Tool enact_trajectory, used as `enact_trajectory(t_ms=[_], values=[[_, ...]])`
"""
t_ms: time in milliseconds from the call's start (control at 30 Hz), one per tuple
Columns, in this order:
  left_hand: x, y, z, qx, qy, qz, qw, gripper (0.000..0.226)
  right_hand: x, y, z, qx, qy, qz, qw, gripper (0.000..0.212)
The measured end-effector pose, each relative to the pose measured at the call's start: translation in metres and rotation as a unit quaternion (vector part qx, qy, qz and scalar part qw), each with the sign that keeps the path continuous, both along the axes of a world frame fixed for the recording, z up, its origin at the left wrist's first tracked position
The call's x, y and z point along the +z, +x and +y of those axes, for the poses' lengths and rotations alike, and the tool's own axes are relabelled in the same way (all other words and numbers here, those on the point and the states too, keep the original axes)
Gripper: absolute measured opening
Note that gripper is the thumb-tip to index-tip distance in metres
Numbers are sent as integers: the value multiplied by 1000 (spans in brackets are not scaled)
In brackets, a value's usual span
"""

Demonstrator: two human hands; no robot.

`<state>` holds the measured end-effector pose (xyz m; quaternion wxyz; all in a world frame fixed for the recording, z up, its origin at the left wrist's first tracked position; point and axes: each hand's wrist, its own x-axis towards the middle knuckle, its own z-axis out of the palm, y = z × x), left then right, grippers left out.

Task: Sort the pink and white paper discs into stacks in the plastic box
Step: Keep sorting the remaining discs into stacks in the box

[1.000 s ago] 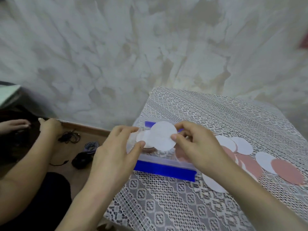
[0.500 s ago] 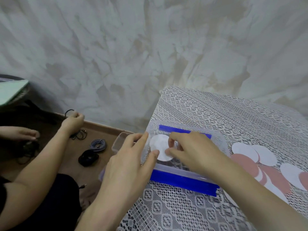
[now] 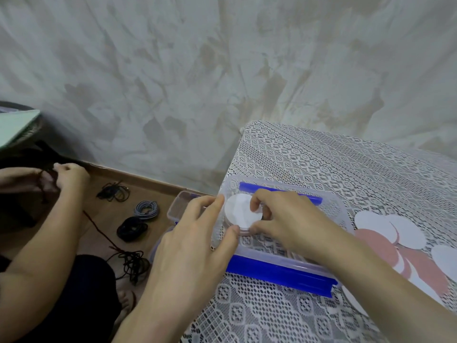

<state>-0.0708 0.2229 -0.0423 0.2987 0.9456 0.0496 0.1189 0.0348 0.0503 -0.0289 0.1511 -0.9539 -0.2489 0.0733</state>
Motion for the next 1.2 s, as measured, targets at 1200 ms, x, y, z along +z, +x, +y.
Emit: enact_trajectory(t_ms=[1200], values=[[35, 48, -181, -147, 254, -144, 945, 27, 47, -84, -202, -119, -83, -210, 967, 29]])
